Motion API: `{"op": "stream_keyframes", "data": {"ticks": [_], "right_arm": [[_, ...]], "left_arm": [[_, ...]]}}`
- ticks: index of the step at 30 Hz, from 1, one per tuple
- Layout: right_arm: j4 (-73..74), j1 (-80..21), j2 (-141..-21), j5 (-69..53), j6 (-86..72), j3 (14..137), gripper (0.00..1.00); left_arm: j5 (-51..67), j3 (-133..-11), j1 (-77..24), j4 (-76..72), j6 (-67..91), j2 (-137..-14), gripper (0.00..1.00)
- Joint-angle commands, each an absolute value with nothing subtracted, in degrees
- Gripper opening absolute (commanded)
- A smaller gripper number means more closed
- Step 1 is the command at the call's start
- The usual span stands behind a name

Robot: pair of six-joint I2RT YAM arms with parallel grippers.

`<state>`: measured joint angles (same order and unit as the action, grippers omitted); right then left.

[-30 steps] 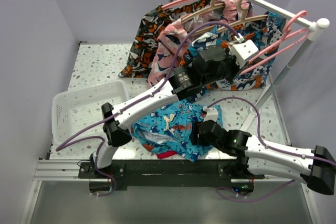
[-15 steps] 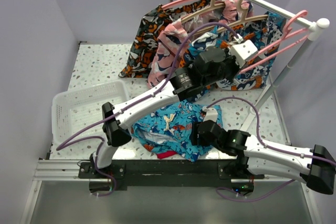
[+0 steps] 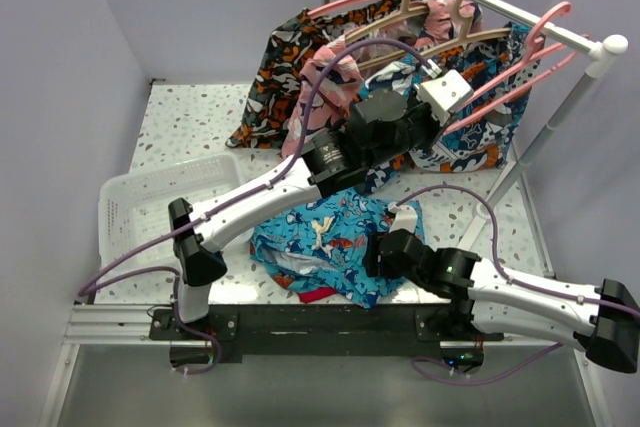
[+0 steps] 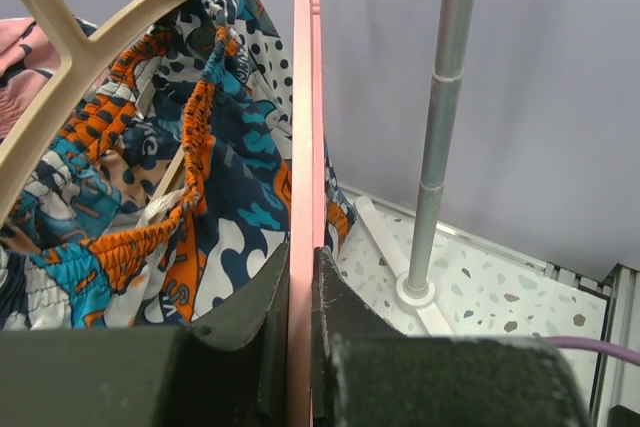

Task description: Place the shorts on the hanger

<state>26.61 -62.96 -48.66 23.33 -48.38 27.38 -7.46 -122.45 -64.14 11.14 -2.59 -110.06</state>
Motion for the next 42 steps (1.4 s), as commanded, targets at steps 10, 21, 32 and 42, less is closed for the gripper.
{"op": "stream_keyframes", "data": {"ticks": [10,21,32,42], "right_arm": [[33.75,-62.93,-43.77,30.06,-47.90,31.11,0.66],[33.92,-63.28,-41.31,25.94,-44.83,31.63,0.66],[45.88,-76.19,-48.77,29.88,-46.93,41.84,0.66],[45.44,-83.75,-57.21,33.66,-50.80,40.08,0.68]], "left_arm": [[-5.98,-104.18,-63.72,7.99,-0.54,-87.75,0.00],[-11.50,-80.52,-63.81,32.94,0.53,-53.90,0.00],[-9.14,-76.91,-63.81,59.93,11.86,-36.65,0.00],[-9.40,-74.53,-63.72,68.72,15.91,-33.05,0.00]]}}
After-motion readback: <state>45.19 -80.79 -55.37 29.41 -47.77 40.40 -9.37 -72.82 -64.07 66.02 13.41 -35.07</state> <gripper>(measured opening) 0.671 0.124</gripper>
